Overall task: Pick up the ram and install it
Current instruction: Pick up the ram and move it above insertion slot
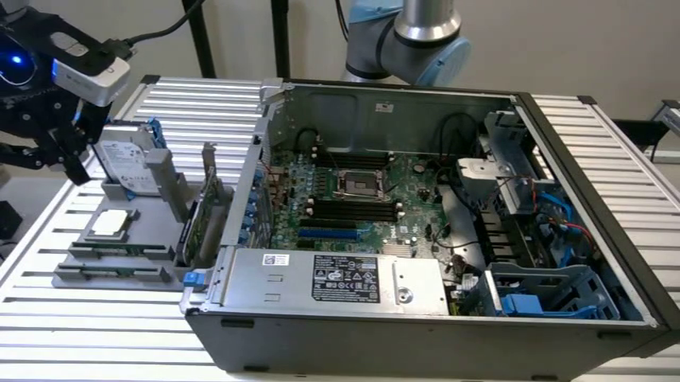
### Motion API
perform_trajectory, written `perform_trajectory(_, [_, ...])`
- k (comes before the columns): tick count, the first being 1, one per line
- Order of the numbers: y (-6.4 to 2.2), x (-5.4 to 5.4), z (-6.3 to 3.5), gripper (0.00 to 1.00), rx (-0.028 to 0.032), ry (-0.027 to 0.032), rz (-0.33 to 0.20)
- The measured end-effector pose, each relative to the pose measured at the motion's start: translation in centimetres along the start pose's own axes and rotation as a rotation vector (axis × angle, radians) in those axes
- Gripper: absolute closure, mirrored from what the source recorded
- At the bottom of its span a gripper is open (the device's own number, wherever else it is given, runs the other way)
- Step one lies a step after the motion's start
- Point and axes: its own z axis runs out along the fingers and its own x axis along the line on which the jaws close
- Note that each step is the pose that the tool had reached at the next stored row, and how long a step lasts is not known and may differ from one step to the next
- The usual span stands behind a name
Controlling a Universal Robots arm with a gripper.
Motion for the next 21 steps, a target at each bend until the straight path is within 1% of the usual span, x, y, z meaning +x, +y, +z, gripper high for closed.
perform_trajectory(17, [-0.05,0.0,1.10,0.89,0.0088,0.0131,-0.308])
perform_trajectory(21, [-0.06,0.0,1.46,0.89,0.0139,0.0147,-0.382])
